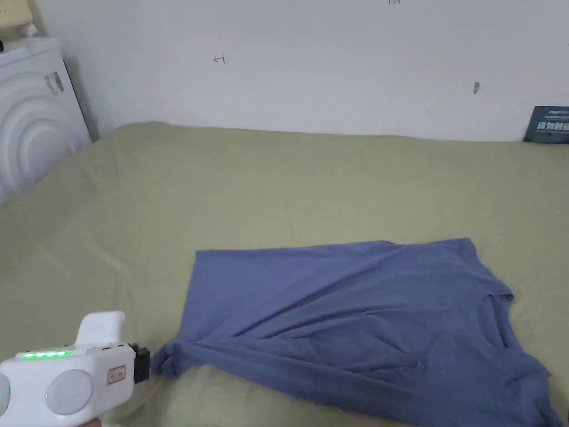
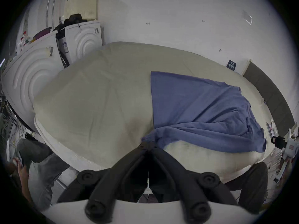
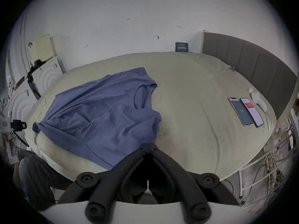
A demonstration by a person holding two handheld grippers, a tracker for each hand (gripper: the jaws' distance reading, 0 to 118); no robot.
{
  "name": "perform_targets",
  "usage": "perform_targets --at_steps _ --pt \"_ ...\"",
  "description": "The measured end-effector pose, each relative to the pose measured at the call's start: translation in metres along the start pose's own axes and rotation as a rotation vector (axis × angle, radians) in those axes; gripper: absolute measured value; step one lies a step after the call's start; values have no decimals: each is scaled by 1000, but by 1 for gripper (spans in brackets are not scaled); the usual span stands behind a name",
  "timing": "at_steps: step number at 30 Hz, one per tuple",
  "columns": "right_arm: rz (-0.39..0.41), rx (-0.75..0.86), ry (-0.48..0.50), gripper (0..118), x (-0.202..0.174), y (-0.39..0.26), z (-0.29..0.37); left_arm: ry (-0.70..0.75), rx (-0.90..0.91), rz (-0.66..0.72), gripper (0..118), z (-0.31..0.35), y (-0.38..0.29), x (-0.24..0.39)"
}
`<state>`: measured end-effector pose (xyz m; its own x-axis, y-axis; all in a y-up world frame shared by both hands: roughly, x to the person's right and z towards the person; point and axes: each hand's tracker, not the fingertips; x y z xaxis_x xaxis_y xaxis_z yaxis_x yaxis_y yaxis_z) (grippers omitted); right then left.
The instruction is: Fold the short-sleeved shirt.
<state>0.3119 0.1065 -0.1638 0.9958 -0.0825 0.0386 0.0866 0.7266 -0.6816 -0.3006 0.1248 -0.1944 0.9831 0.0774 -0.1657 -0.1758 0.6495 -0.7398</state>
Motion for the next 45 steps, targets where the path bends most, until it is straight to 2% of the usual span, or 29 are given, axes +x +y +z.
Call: perform_targets --at_steps 4,5,6,7,8,9,13,14,15,18,19,27,28,29,31,32,33,35,36,37,38,39,45 --pt "13 -11 0 0 -4 1 1 11 -16 9 0 -18 11 -3" --pt "14 -14 1 0 -3 0 0 10 -22 16 3 -23 14 -4" --pt "16 -18 -2 0 -1 1 -5 3 -41 19 22 -30 18 -4" --pt "19 -22 -2 0 0 1 -7 0 -65 24 76 -38 18 -5" --pt "20 -24 -2 0 0 0 -8 5 -71 24 113 -44 18 -3" --pt "22 -27 -4 0 1 0 -9 33 -25 31 118 -43 21 -2" --pt "24 -53 1 0 1 3 -10 10 -74 37 114 -69 26 3" --pt "29 -57 -2 0 0 2 -13 9 -80 28 109 -73 27 6" --pt "35 -61 -5 0 -1 2 -15 14 -80 12 98 -66 26 12" --pt "32 -75 -2 0 -1 1 -18 7 -85 -6 15 -66 27 19" --pt "34 -77 1 0 -1 1 -18 -6 -82 4 10 -64 23 18" --pt "62 -95 36 0 -1 1 -25 -2 -76 1 9 -53 18 21" --pt "67 -101 31 6 -1 0 -27 0 -73 -4 9 -53 18 22" --pt "69 -124 29 29 -1 0 -31 3 -70 -9 9 -53 19 24" --pt "67 -163 55 104 1 -4 -44 3 -69 -7 9 -50 18 27" --pt "72 -180 52 103 0 -5 -46 5 -69 -4 9 -46 15 27" --pt "103 -226 15 96 -1 -5 -51 5 -63 2 9 -45 16 28" --pt "146 -235 8 81 -5 -5 -52 6 -66 3 9 -46 17 32" --pt "152 -248 -3 65 -6 -5 -54 9 -66 0 9 -50 16 27" --pt "139 -236 11 34 -4 -5 -53 10 -68 -3 9 -50 16 28" --pt "109 -231 33 14 -1 -7 -54 8 -67 -6 9 -49 15 30" --pt "94 -222 43 8 -1 -6 -51 7 -66 -11 9 -46 15 26" --pt "93 -134 42 7 2 15 -31 -29 -32 -10 9 -24 23 22"
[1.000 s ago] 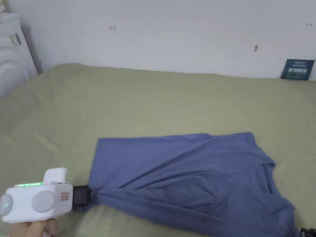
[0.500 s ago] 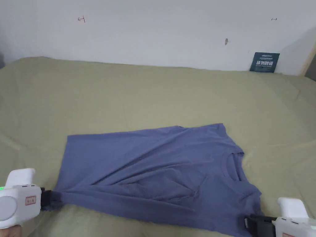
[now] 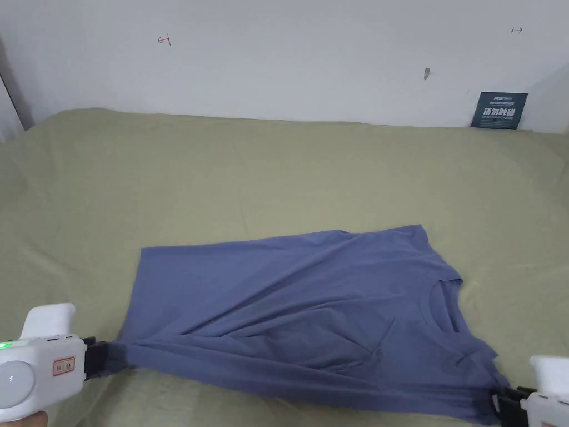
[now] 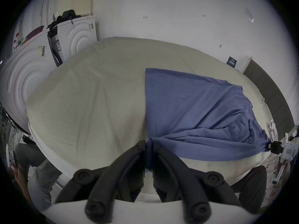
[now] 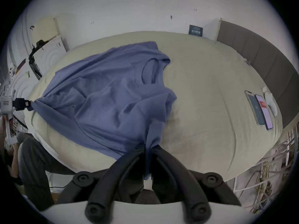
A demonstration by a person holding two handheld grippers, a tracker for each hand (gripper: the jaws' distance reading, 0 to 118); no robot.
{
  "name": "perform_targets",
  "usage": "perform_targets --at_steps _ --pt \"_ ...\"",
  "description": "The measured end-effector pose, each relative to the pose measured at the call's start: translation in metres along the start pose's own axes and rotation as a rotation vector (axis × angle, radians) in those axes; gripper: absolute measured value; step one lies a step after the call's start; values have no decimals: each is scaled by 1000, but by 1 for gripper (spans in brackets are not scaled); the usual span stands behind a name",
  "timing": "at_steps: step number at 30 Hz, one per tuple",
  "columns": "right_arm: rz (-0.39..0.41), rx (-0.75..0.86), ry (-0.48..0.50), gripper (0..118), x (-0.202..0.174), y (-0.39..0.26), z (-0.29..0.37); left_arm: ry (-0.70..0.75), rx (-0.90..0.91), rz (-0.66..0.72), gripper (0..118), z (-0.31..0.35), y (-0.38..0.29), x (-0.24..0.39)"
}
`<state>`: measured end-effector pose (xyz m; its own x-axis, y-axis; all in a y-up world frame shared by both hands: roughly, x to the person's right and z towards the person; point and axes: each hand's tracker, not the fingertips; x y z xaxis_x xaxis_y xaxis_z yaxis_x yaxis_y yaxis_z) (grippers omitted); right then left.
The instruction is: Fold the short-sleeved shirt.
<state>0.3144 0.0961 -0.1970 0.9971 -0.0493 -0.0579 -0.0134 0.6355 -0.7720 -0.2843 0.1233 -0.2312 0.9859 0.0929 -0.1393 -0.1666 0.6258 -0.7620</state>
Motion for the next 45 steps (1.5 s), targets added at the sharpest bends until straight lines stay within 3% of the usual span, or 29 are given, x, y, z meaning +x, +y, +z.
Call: perform_targets --at_steps 10,23,28,29,30,31,32,33,34,36,37,38,39,40,41,42,44,45 --pt "-2 110 0 7 1 89 5 0 44 -31 9 -6 47 2" --pt "32 -13 -83 7 5 193 -123 45 -26 -2 9 -96 111 3" --pt "-27 -78 -66 8 13 201 -164 75 -73 -22 9 -125 115 8" --pt "-42 -110 -66 17 11 197 -164 74 -82 -20 9 -129 114 8" --pt "-62 -117 -82 42 12 194 -165 74 -81 -23 16 -138 113 4" --pt "-71 -111 -85 97 14 191 -164 74 -81 -29 54 -142 112 2" --pt "-74 -108 -82 118 18 185 -163 89 -80 -37 97 -142 110 1" --pt "-96 -8 -67 110 22 183 -151 96 -81 -40 118 -140 108 -2" --pt "-90 -46 -83 102 26 182 -147 103 -70 -38 117 -129 105 -1" --pt "-106 -40 -90 102 40 175 -134 126 -42 -22 111 -115 103 -4" --pt "-118 -23 -90 93 22 159 -115 125 -29 0 101 -109 99 -6" --pt "-119 -11 -89 74 20 151 -104 111 1 34 82 -94 92 -12" --pt "-118 13 -97 41 19 143 -92 107 -2 46 48 -88 87 -13" --pt "-117 25 -94 27 18 137 -84 104 -9 50 33 -85 83 -13" --pt "-178 27 -162 14 31 129 -88 92 -10 67 16 -84 76 -11" --pt "-187 40 -165 1 36 124 -82 99 -15 66 2 -81 73 -11" --pt "-193 18 -106 0 40 117 -75 35 -74 75 0 -84 73 -4" --pt "-184 21 -126 0 35 108 -69 25 -83 82 0 -85 71 1"
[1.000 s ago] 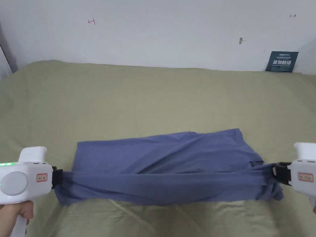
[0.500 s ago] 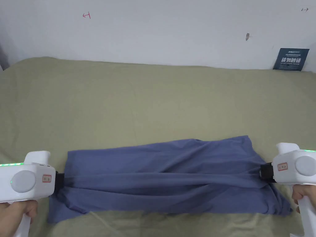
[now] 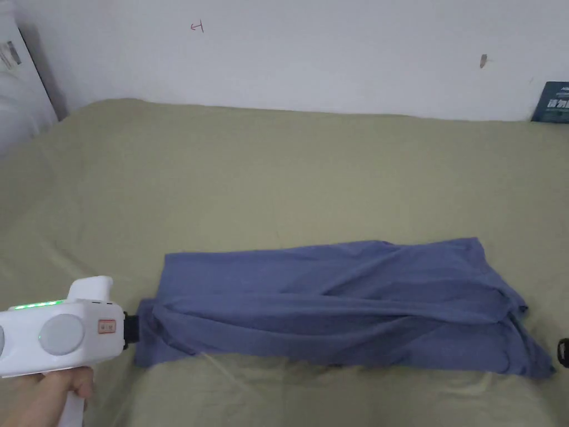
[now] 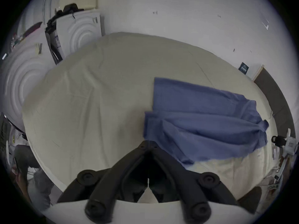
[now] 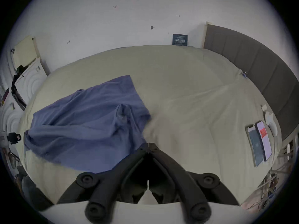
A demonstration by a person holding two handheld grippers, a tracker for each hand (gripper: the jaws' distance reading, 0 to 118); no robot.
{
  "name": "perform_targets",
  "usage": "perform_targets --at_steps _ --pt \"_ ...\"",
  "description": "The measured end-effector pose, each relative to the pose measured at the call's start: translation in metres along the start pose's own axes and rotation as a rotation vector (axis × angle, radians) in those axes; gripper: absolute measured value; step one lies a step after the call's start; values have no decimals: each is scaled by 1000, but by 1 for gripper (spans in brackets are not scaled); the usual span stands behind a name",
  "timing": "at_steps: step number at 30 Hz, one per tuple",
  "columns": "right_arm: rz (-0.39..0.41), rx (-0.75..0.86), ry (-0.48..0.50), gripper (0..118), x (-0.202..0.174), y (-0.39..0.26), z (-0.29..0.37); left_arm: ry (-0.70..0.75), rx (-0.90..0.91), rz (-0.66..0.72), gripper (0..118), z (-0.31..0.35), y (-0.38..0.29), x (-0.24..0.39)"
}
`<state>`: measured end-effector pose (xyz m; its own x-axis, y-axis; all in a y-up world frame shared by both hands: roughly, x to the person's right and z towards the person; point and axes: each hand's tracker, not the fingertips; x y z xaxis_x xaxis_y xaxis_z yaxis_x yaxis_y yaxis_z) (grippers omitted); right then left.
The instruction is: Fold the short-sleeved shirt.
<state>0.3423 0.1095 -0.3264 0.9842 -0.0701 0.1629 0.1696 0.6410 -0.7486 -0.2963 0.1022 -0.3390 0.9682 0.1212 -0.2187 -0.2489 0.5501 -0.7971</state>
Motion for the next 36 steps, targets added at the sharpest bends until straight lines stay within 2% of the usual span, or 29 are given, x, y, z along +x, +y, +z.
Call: perform_targets --at_steps 2,3,5,6,9,10,11,12,14,15,16,17,18,19,20,22,23,24,27,28,30,32,36 --pt "21 -2 -7 0 0 -6 4 2 0 5 0 1 -2 -5" --pt "28 -9 -4 0 1 -8 4 6 -5 -3 10 -3 -2 0" --pt "35 -42 19 0 6 -11 -13 73 -65 -31 100 -18 -6 10" --pt "31 -46 25 0 7 -10 -16 90 -45 -47 118 -21 -9 16" --pt "33 -12 6 0 -4 -18 0 89 -82 -58 113 -40 -16 21" --pt "37 -16 8 0 -6 -19 0 84 -80 -57 109 -42 -17 21" --pt "44 -18 9 0 -10 -20 0 74 -84 -66 97 -44 -18 25" --pt "48 -30 18 0 -6 -17 -10 75 -84 -71 76 -44 -19 29" --pt "57 -27 25 0 -8 -14 -14 67 -58 -103 45 -38 -18 24" --pt "56 -24 34 6 -10 -12 -17 59 -54 -107 15 -34 -15 18" --pt "61 -31 41 44 -9 -9 -24 86 -30 -112 7 -32 -14 16" --pt "57 -47 43 93 -10 -6 -31 39 -37 -108 6 -16 -11 25" --pt "55 -81 41 118 -12 -4 -40 47 -51 -105 6 -12 -10 25" --pt "70 -85 75 109 -13 -1 -42 45 -50 -104 6 -10 -10 24" --pt "62 -96 51 105 -15 4 -42 43 -52 -108 6 -9 -10 22" --pt "75 -127 31 103 -16 11 -57 40 -57 -104 6 -29 -7 21" --pt "71 -126 20 93 -16 13 -64 47 -53 -112 6 -29 -7 19" --pt "65 -134 20 65 -22 2 -60 47 -53 -112 6 -28 -6 18" --pt "-1 -107 65 22 -23 2 -47 42 -50 -109 6 -20 -10 23" --pt "11 -118 49 11 -20 0 -43 42 -46 -110 6 -18 -9 23" --pt "59 -80 53 10 -17 0 -24 39 -37 -114 6 -20 -2 18" --pt "66 -69 71 10 -8 -4 -11 34 -21 -114 6 -12 0 16" --pt "58 -15 46 10 11 -27 33 -2 -17 -152 6 10 -11 21"
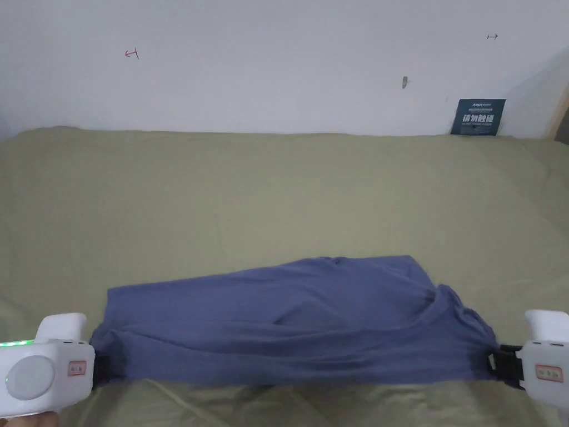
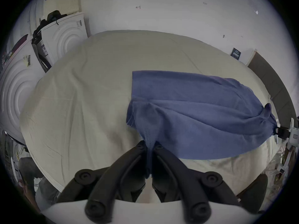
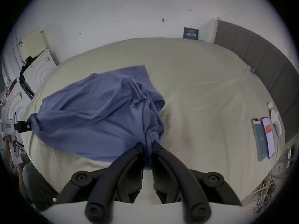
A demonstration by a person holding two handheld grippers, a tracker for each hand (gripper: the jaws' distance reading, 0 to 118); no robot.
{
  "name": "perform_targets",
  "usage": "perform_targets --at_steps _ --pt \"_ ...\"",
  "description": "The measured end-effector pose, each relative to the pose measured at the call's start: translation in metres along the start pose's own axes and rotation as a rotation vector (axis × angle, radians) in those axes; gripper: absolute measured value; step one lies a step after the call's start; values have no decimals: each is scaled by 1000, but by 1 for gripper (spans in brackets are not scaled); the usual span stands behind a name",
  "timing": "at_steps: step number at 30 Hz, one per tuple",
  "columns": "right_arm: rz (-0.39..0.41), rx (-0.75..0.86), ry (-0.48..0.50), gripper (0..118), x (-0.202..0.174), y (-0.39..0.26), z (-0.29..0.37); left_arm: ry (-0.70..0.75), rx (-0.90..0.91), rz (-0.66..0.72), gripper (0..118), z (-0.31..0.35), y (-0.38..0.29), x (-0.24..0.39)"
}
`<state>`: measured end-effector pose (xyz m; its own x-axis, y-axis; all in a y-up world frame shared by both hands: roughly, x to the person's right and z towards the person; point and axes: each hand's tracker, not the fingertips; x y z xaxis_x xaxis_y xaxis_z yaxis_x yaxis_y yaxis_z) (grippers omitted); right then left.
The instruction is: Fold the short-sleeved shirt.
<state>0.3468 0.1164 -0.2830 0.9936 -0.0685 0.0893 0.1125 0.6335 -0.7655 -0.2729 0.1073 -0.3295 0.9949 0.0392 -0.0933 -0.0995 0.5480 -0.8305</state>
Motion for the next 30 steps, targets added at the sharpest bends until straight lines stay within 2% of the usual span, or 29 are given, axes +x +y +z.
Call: perform_targets --at_steps 5,9,17,18,21,22,23,24,25,27,28,29,30 --pt "2 -22 9 10 7 -58 40 -2 -12 -55 6 19 -31 -4" --pt "-42 -46 15 10 5 -102 63 -6 -39 -65 6 33 -63 -12" --pt "-74 -87 12 10 4 -127 47 -20 -63 -10 6 44 -80 -20" --pt "-73 -85 11 11 4 -126 47 -20 -62 -7 6 44 -79 -19" --pt "-65 -82 -2 25 -1 -116 53 -44 -47 -2 9 45 -73 -20" --pt "-59 -79 -3 66 0 -112 54 -33 -30 -1 41 46 -71 -21" --pt "-53 -68 5 106 0 -107 56 -7 -10 -9 86 50 -67 -20" --pt "-58 11 18 117 -2 -88 67 22 44 -8 117 59 -60 -20" --pt "-38 -15 4 109 -5 -72 68 11 54 -11 118 56 -48 -26" --pt "-43 43 10 108 -10 -42 67 8 73 6 118 54 -26 -22" --pt "-46 52 11 107 0 -49 44 7 88 15 115 52 -15 -19" --pt "-41 50 11 105 1 -40 32 6 94 21 110 51 1 -22" --pt "-38 59 13 98 1 -28 22 2 97 18 97 45 13 -20"
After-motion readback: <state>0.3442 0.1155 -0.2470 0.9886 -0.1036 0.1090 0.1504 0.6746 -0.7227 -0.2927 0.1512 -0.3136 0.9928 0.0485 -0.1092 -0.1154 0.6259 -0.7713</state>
